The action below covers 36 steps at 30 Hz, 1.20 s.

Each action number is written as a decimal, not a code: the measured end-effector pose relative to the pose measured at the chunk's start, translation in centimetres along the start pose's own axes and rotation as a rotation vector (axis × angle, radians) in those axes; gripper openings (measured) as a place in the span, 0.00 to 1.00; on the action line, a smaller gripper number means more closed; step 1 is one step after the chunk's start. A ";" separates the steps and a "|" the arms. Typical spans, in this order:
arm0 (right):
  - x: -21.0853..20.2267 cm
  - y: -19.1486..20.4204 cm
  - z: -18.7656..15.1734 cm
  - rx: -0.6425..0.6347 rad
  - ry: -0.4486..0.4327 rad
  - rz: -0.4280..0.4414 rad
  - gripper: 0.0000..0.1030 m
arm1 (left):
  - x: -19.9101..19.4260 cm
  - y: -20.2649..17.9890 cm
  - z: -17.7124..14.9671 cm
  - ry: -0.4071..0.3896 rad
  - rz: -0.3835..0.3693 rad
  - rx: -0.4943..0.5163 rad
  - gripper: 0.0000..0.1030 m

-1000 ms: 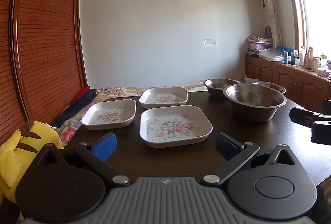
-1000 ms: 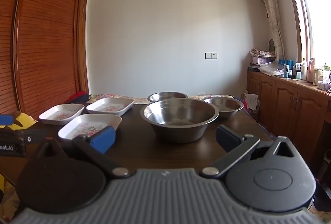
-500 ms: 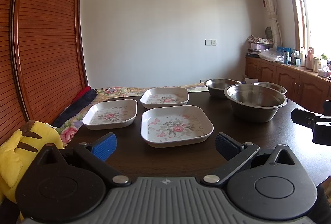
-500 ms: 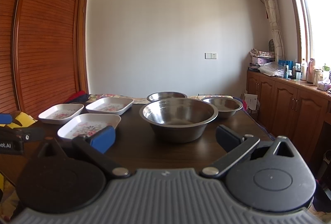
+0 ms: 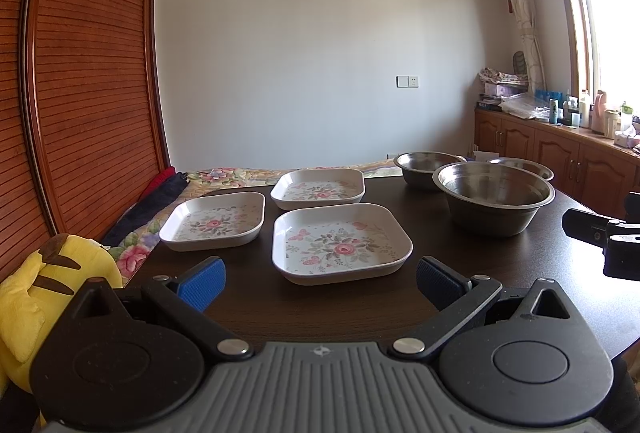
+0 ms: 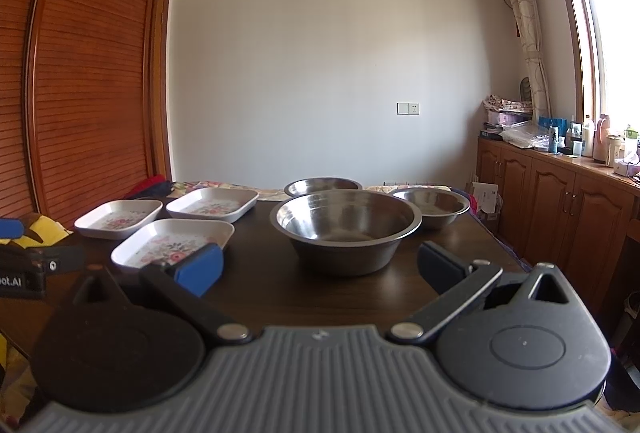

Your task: Organize plates and bowls

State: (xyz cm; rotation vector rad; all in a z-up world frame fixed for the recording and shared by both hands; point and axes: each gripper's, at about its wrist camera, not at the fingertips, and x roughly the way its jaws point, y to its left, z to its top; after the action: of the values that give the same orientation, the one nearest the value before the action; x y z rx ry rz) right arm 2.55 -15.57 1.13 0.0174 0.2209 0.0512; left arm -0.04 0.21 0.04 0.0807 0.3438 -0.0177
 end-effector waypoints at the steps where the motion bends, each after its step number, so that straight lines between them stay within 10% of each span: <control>1: 0.0 0.0 0.0 0.000 0.000 0.001 1.00 | 0.0 0.1 0.0 0.000 -0.001 0.000 1.00; 36: 0.3 0.6 -0.8 -0.016 0.020 0.017 1.00 | 1.3 0.0 -1.4 0.059 -0.012 0.003 1.00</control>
State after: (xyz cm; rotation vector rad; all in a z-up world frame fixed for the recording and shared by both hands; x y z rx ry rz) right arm 2.64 -14.99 0.25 0.0023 0.2402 0.0697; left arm 0.69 0.34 -1.74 0.0822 0.4034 -0.0274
